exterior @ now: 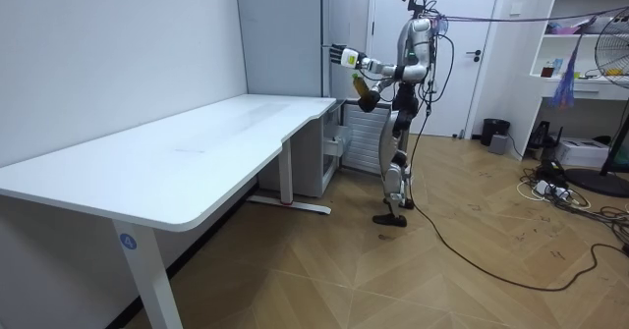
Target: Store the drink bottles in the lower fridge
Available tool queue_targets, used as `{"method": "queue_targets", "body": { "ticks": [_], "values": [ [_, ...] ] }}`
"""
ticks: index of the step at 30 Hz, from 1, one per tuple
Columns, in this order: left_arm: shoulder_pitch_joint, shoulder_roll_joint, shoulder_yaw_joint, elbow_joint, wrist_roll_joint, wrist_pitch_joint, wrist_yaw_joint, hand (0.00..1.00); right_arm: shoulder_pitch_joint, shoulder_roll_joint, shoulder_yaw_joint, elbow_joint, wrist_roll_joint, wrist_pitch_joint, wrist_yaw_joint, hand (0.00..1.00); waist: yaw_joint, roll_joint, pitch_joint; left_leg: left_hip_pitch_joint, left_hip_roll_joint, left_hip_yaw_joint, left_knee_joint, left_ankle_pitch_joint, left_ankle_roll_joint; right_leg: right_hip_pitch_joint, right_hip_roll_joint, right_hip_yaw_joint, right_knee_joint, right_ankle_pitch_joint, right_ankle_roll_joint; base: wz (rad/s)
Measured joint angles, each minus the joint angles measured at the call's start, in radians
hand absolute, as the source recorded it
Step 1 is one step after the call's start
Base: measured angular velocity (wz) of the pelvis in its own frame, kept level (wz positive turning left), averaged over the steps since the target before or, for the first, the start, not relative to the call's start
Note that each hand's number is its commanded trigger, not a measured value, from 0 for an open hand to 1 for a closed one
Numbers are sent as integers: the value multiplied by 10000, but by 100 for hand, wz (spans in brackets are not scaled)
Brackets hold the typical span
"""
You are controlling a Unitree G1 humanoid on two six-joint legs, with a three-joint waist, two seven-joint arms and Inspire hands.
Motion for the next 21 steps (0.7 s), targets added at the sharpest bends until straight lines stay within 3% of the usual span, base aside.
{"method": "queue_targets", "body": {
  "ticks": [2, 4, 10, 13, 16, 21],
  "values": [
    [0, -7, 474, -81, -9, -155, 331, 0, 253, -90, -265, 0, 8, 0, -46, 100, 194, 1, -6, 157, -13, 3, 9, 4, 2, 154, -14, -19, -12, 0, 0, 0],
    [-1, -24, 780, -81, -4, -185, 635, 0, 513, -123, -464, -6, -83, -9, -57, 100, 343, 25, -84, 235, -9, 4, 15, 2, 3, 230, -13, -23, -9, 0, 0, 0],
    [40, -31, 1490, -234, 4, -373, 1847, 0, 830, -290, -913, -11, -312, -11, -44, 100, 663, 274, -161, 266, -16, -22, -5, 6, -3, 282, -12, 9, -11, -1, 1, -1],
    [86, -3, 1726, -468, 61, -720, 2482, 0, 833, -406, -910, -12, -309, -11, -17, 100, 775, 339, -197, 276, -20, -20, -15, 38, -26, 274, -12, 13, -21, -6, -5, -1],
    [106, 27, 2042, -392, 549, -1000, 3175, 0, 919, -415, -916, -12, -323, -11, -17, 100, 889, 273, -193, 461, -111, -19, -93, 61, -37, 426, -19, 9, -155, -52, -58, 2],
    [539, 17, 2793, -379, 1208, -1022, 4055, 0, 1062, -406, -1035, -12, -670, -11, -24, 100, 953, 154, -198, 517, -151, -90, -126, 84, -39, 478, -33, -17, -181, -98, -54, 4]
  ]
}}
